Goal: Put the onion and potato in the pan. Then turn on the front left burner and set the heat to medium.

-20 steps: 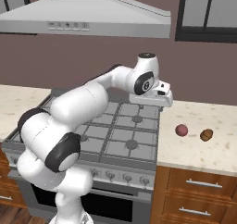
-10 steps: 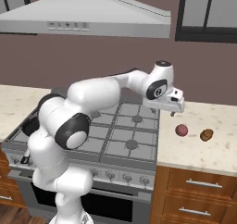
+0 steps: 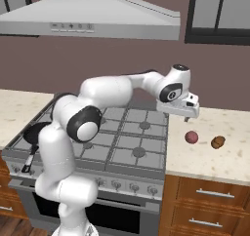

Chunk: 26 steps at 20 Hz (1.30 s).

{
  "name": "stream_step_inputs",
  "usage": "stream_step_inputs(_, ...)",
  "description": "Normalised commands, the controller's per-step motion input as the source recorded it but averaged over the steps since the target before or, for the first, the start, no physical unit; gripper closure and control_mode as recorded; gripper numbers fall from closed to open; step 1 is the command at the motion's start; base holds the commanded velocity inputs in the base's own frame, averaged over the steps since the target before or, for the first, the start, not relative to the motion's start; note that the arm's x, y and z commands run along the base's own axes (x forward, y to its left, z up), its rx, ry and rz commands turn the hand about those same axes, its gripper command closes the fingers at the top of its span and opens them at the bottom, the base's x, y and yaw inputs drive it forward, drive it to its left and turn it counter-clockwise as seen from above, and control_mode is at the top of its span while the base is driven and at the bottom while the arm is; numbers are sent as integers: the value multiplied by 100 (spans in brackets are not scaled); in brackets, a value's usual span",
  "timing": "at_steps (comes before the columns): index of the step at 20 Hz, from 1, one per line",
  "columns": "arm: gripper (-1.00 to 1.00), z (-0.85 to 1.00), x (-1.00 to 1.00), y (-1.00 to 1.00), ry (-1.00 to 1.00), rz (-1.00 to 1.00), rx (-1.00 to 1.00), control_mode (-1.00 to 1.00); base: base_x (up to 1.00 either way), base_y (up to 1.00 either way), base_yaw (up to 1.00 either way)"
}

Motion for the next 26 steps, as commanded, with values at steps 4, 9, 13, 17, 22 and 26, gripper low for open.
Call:
stream_step_inputs(4, -100, -18, 14, -4, 2, 0, 0, -100, 0, 0, 0)
stream_step_inputs(9, -100, -34, 21, -16, 1, 0, 0, -100, 0, 0, 0)
stream_step_inputs(13, -100, -30, 22, -22, 0, 0, 0, -100, 0, 0, 0)
stream_step_inputs(17, -100, -28, 22, -18, 0, 0, 0, -100, 0, 0, 0)
stream_step_inputs(22, -100, -19, 30, -26, 0, 0, 0, -100, 0, 0, 0)
stream_step_inputs(26, -100, -12, 33, -32, 0, 0, 0, -100, 0, 0, 0)
